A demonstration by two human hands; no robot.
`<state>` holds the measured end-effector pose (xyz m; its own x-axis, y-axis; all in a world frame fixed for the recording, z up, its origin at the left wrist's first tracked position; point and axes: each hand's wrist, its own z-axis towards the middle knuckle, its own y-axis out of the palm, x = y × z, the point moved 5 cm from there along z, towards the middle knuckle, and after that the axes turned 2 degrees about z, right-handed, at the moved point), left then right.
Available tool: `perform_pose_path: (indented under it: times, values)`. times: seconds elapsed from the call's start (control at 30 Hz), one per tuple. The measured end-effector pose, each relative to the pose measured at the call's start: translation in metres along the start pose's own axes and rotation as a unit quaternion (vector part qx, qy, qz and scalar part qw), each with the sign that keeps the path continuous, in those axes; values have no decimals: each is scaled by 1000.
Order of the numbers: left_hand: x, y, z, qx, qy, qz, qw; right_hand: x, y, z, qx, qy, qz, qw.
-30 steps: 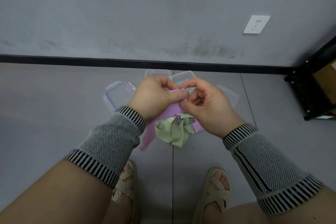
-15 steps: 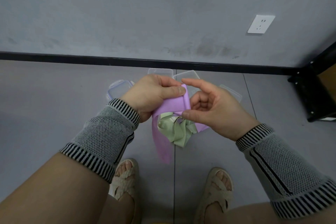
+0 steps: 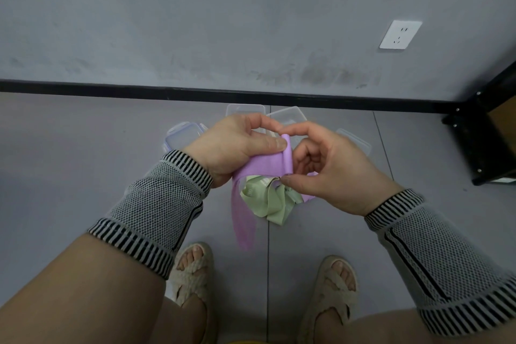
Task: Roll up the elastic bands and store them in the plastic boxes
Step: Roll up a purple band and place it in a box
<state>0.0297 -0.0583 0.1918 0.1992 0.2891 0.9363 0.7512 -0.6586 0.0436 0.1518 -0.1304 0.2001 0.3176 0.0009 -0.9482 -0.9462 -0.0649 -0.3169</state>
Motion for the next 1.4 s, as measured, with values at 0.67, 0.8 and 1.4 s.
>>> perform_pose_path:
  times: [0.67, 0.8, 1.4]
  values:
    - [9, -4, -8, 68, 8, 160, 985, 6, -12, -1, 25, -2, 8, 1000]
    - [10, 5, -6, 97, -2, 119, 988, 8, -12, 0, 62, -12, -103, 993]
    - [8, 14, -9, 44, -38, -31, 998, 6, -4, 1, 37, 21, 103, 994]
